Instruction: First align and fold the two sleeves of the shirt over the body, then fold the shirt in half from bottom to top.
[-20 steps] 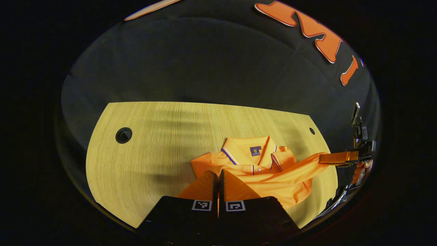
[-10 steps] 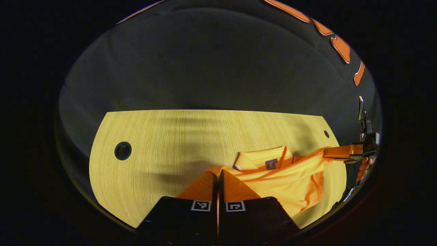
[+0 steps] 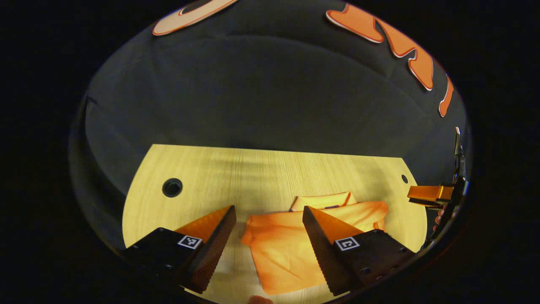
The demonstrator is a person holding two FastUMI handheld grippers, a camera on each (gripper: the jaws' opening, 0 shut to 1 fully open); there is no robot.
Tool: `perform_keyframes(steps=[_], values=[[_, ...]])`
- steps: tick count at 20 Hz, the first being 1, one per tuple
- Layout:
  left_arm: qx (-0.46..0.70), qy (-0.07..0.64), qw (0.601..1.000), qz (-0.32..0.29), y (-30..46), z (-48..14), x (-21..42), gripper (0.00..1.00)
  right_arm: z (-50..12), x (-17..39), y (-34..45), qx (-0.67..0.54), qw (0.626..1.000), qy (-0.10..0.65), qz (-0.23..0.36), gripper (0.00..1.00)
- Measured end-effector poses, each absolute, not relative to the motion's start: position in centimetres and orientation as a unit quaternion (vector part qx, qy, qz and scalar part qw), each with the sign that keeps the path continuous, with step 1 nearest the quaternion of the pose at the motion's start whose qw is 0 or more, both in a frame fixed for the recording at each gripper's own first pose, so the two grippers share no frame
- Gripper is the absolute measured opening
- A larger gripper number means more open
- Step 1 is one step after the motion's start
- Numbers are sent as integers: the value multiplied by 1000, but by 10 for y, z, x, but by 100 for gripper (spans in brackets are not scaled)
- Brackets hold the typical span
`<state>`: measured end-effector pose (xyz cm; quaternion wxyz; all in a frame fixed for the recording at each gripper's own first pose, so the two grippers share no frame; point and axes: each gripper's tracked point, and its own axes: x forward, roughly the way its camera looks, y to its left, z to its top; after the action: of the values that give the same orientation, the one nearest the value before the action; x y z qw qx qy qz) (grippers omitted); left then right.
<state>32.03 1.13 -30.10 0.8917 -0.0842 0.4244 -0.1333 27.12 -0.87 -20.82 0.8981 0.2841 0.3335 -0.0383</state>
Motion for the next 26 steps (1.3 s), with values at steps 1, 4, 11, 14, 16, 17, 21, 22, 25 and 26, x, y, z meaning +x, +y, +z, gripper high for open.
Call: perform_keyframes(steps=[1,4,11,14,16,17,21,22,25,26], values=[[-76,409,900,-130,13,-288,315,99,-195,261,-10,271,908,319,-34,83],[-61,370,918,-128,15,-247,292,99,-167,229,-8,219,934,282,-20,90],[-46,272,953,-123,17,-152,205,99,-89,150,-3,133,975,176,-3,96],[-39,230,964,-126,10,-119,166,98,-56,114,-7,111,986,123,11,96],[-43,208,969,-124,13,-99,145,98,-34,93,-7,99,991,92,14,96],[-43,200,971,-121,16,-88,133,98,-25,80,-2,97,992,78,18,96],[-26,149,984,-97,9,-54,88,98,-12,34,7,87,995,37,36,96],[-30,136,986,-93,8,-44,75,98,-8,24,10,83,995,27,39,96],[-37,95,991,-88,5,-20,44,98,14,-7,20,66,997,7,50,96],[-39,84,992,-84,3,-13,34,97,16,-16,22,62,997,0,53,95]])
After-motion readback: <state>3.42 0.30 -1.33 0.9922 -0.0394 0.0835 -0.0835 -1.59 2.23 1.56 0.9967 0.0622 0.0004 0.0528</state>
